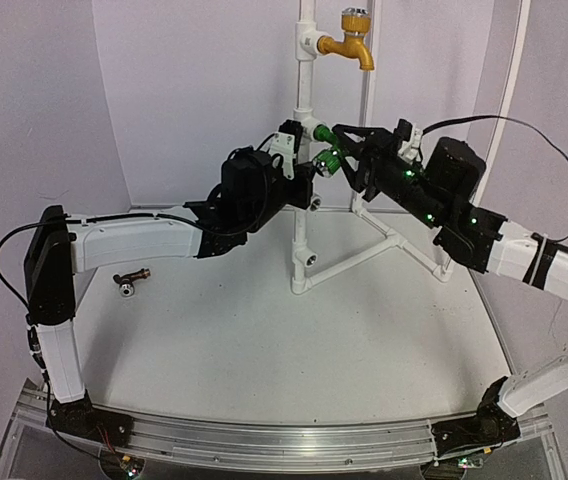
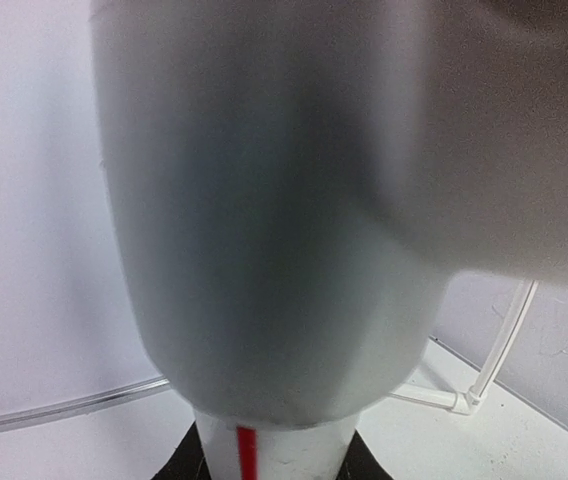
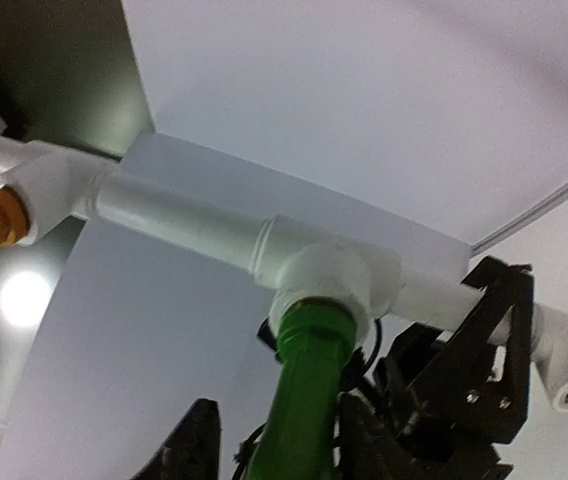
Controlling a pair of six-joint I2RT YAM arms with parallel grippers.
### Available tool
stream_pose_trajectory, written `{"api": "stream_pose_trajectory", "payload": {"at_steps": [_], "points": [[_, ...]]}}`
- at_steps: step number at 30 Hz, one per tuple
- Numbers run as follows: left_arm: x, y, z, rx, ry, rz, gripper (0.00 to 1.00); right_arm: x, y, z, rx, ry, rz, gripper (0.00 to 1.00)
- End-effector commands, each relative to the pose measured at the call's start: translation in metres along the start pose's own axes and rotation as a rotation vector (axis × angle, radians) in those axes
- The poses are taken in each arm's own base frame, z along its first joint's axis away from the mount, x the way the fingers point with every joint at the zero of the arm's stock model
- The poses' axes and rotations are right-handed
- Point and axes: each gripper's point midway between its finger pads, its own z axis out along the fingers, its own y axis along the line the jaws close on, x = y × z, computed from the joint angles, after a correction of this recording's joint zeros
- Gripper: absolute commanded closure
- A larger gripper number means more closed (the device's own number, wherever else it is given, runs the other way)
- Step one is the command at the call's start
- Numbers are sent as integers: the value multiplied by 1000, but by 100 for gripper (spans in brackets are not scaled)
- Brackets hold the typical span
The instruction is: Install the water faucets
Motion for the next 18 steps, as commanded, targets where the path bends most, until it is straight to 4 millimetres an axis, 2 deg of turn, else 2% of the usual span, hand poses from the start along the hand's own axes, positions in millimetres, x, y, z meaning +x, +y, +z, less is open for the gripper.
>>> {"api": "stream_pose_trajectory", "payload": {"at_steps": [1, 3, 6, 8, 11, 14, 15, 16, 18], "points": [[94, -6, -2, 26, 273, 59, 100, -19, 103, -62, -411, -16, 246, 47], [94, -6, -3, 24, 273, 59, 100, -33, 98, -79, -384, -123, 76, 43], [95, -5, -3, 24, 275, 59, 100, -49, 84, -94, -224, -237, -219, 37], [95, -6, -3, 25, 275, 58, 100, -55, 90, -101, -151, -266, -502, 30], [96, -6, -3, 28, 277, 58, 100, -35, 114, -98, -179, -165, -996, 24], [96, -7, -2, 31, 279, 58, 100, -5, 108, -87, -208, 31, -1407, 17], [96, -7, -2, 31, 280, 59, 100, -1, 109, -83, -218, 57, -1523, 15], [96, -7, -2, 28, 279, 59, 100, 4, 97, -79, -200, 114, -1643, 14], [95, -7, -2, 26, 278, 60, 100, 5, 90, -78, -188, 143, -1820, 10]]}}
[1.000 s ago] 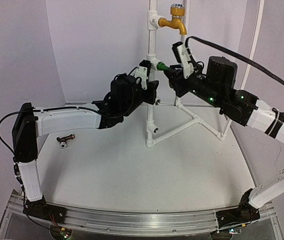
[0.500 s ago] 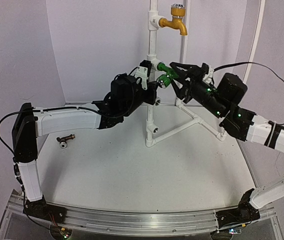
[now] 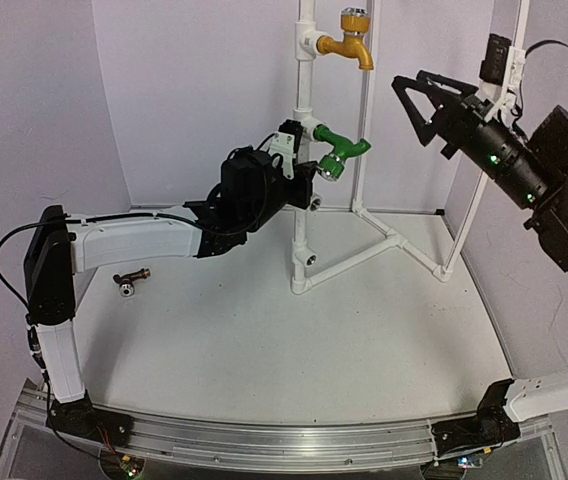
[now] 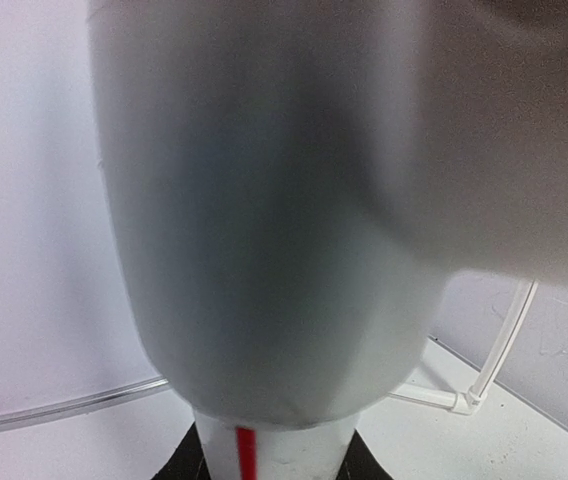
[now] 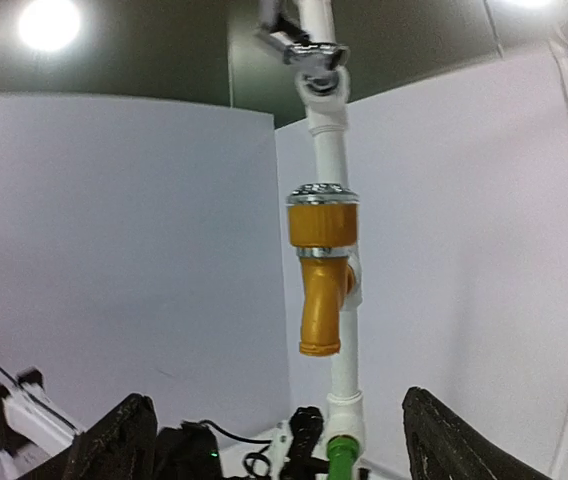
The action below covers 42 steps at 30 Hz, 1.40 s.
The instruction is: Install the water faucets
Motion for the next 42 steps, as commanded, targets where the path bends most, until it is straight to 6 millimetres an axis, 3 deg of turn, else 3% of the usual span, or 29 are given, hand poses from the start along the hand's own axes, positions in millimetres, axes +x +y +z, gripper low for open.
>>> {"api": "stream_pose_trajectory", "payload": {"at_steps": [1, 5, 13, 27, 30, 37, 39, 42], "points": [[95, -4, -1, 18, 279, 56, 100, 66, 15, 2, -186, 238, -708, 7], [97, -4, -2, 16, 285, 63, 100, 94, 7, -4, -231, 303, -1069, 2], [100, -3, 0, 11, 296, 79, 100, 123, -38, 5, -129, 497, -1494, 2], [100, -4, 0, 15, 298, 81, 100, 143, -34, 50, -42, 432, -1643, 8], [99, -5, 0, 19, 297, 77, 100, 147, -38, 59, -8, 461, -1623, 19], [98, -5, -3, 24, 298, 72, 100, 160, -31, 59, 67, 491, -1403, 65], [98, -5, -3, 24, 299, 71, 100, 163, -28, 56, 91, 486, -1275, 78], [101, -5, -2, 26, 303, 71, 100, 163, -19, 55, 114, 446, -938, 84]]}}
